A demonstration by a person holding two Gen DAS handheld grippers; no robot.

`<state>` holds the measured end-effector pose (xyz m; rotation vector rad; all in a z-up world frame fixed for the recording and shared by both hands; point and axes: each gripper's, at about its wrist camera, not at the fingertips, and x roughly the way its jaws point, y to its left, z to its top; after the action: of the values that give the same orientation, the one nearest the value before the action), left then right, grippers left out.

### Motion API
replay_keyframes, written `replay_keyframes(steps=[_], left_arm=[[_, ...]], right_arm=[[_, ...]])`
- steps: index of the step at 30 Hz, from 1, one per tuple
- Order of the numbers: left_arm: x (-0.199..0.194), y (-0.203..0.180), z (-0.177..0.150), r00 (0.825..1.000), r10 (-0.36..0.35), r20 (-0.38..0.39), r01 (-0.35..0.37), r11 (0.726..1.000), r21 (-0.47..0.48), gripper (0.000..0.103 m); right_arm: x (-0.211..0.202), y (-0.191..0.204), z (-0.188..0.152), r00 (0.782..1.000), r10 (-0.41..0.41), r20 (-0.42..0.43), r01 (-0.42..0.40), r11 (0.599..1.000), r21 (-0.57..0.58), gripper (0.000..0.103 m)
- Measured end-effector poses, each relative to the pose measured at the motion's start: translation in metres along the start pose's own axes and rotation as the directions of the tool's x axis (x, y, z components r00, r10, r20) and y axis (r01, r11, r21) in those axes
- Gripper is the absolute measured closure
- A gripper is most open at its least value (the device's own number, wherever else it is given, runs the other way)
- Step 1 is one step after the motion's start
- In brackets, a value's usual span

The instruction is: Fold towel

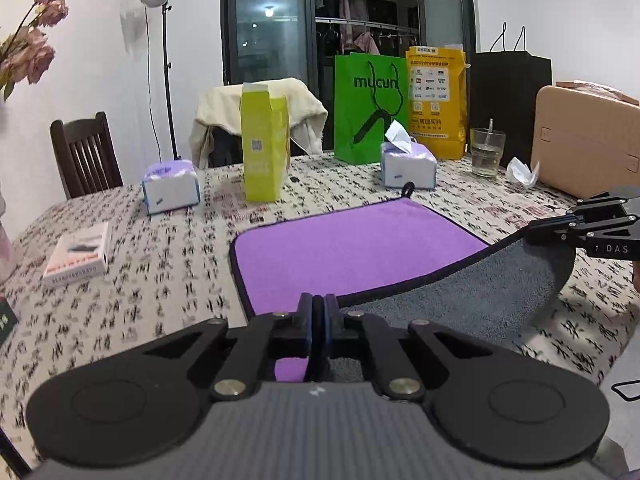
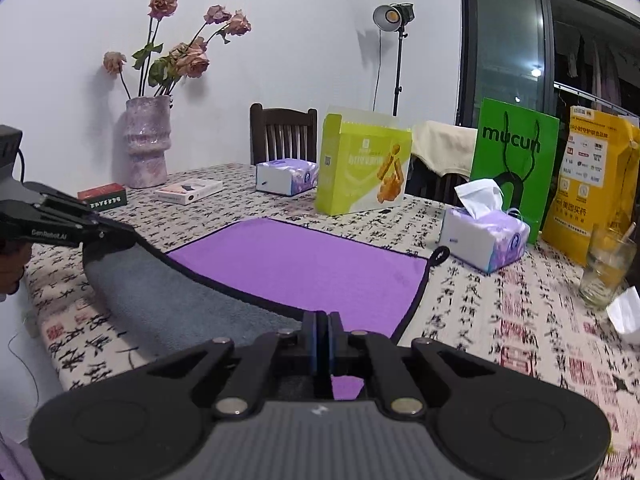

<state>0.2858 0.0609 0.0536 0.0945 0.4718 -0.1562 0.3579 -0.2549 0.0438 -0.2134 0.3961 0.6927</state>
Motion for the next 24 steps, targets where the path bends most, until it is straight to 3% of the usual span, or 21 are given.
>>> replay_keyframes(steps=[24], left_arm=[[0.062, 0.029, 0.06, 0.998, 0.037, 0.047, -0.04, 0.997, 0.06, 0.097]], right_arm=[[0.059, -0.049, 0.065, 1.0, -0.001, -0.003, 0.001, 1.0, 0.006, 0.098]])
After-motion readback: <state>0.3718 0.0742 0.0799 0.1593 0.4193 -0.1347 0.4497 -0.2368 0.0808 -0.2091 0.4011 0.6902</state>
